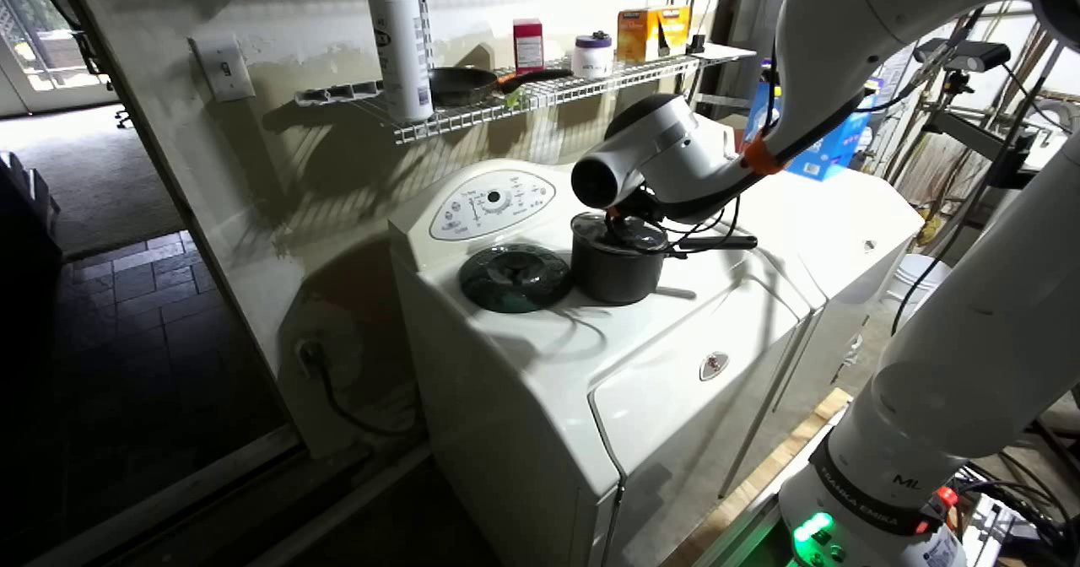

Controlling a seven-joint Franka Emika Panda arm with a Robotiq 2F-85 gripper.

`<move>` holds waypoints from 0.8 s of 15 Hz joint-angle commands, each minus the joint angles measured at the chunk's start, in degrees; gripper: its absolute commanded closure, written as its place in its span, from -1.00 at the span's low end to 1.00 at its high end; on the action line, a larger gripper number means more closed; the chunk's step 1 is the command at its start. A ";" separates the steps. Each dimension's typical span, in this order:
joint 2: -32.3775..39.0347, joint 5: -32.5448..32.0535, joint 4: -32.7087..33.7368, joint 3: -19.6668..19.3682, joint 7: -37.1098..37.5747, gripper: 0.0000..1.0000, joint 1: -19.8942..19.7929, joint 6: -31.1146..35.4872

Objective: Place the spoon in the pot

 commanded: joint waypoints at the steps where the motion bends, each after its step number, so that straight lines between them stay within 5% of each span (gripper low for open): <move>1: 0.82 -0.13 -0.48 -0.05 1.10 0.89 0.55 -0.79; 12: 2.58 -0.26 0.62 -0.08 1.44 0.89 0.37 -1.72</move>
